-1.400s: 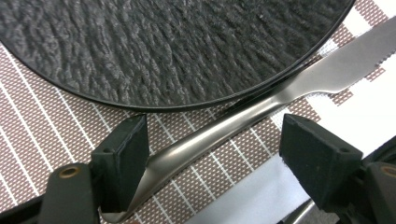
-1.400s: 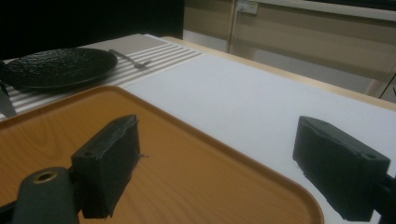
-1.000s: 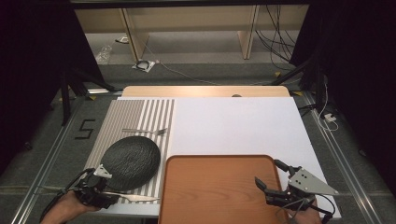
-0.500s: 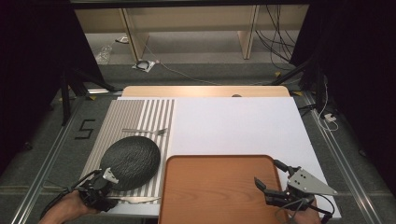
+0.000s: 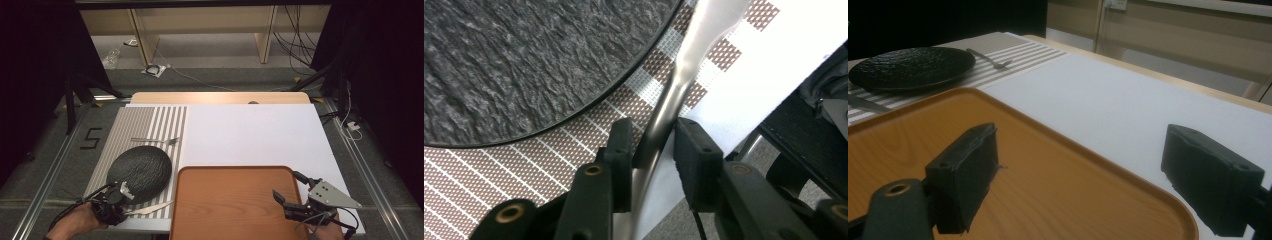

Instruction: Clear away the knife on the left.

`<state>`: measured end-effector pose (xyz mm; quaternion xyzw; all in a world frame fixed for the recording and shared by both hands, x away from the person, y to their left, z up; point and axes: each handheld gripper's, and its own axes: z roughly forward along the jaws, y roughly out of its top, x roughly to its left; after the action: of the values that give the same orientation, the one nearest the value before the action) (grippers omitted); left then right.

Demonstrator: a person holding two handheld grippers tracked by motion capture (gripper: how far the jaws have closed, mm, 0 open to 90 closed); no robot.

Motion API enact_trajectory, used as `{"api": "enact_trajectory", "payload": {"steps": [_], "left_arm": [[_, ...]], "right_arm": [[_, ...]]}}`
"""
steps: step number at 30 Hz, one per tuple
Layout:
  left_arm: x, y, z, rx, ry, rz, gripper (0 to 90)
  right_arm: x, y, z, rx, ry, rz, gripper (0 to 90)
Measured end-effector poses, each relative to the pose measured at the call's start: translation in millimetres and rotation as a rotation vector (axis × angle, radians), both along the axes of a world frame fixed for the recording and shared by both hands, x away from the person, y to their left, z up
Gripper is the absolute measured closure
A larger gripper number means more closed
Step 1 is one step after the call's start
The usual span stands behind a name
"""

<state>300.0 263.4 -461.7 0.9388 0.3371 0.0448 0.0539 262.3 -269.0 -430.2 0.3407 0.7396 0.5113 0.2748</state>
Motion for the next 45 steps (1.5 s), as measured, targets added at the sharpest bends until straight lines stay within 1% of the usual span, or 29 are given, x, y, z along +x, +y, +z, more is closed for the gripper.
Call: {"api": "enact_trajectory", "payload": {"steps": [2,3,6,7,14,20,23,25,26,28,30,33,37,39,42,45], "left_arm": [[0.0,0.8,0.0,-0.005,-0.001,-0.002,69.3],[0.0,0.3,-0.1,-0.003,-0.002,-0.007,69.1],[0.3,-3.0,-0.1,0.0,-0.007,-0.024,70.2],[0.7,-4.0,0.0,0.005,-0.005,-0.028,70.4],[4.1,-5.8,0.1,0.008,0.016,-0.052,71.6],[2.7,-8.3,0.4,0.028,0.01,-0.103,73.8],[2.7,-8.9,0.3,0.03,0.008,-0.115,76.3],[2.4,-9.4,0.3,0.034,0.009,-0.126,77.7],[2.3,-9.8,0.3,0.037,0.009,-0.13,78.0],[2.0,-10.3,0.4,0.04,0.008,-0.135,78.5],[2.2,-10.3,0.6,0.04,0.009,-0.139,78.9],[2.7,-9.0,0.7,0.03,0.012,-0.126,79.3],[2.1,-8.8,0.9,0.031,0.01,-0.132,79.4],[2.3,-8.1,1.1,0.025,0.016,-0.132,79.5],[1.2,-8.6,3.0,0.026,0.003,-0.134,79.6],[-1.1,-10.9,6.6,0.018,0.009,-0.149,79.6]], "right_arm": [[0.4,1.3,-0.6,0.0,-0.001,0.002,16.1],[-0.3,1.4,-0.3,-0.015,0.007,0.003,16.1],[-0.3,2.8,-0.7,-0.014,0.007,0.007,16.0],[-0.2,2.9,-0.8,-0.012,0.006,0.006,16.1],[0.1,2.7,-1.1,-0.012,0.007,0.006,16.1],[0.4,3.0,-1.3,-0.016,0.004,0.007,16.1],[0.7,2.9,-1.7,-0.02,0.005,0.009,16.0],[0.2,2.5,-1.0,-0.028,0.015,0.006,16.1],[0.7,2.9,-1.5,-0.023,0.008,0.008,16.1],[0.2,2.5,-1.1,-0.032,0.016,0.007,16.1],[0.3,2.7,-1.3,-0.029,0.018,0.006,16.1],[0.4,2.6,-1.3,-0.03,0.019,0.006,16.1],[0.5,3.1,-1.7,-0.028,0.017,0.007,16.1],[0.3,3.2,-1.6,-0.033,0.019,0.007,16.1],[0.8,3.4,-2.1,-0.033,0.012,0.012,16.1],[0.4,3.1,-1.8,-0.034,0.02,0.01,16.1]]}}
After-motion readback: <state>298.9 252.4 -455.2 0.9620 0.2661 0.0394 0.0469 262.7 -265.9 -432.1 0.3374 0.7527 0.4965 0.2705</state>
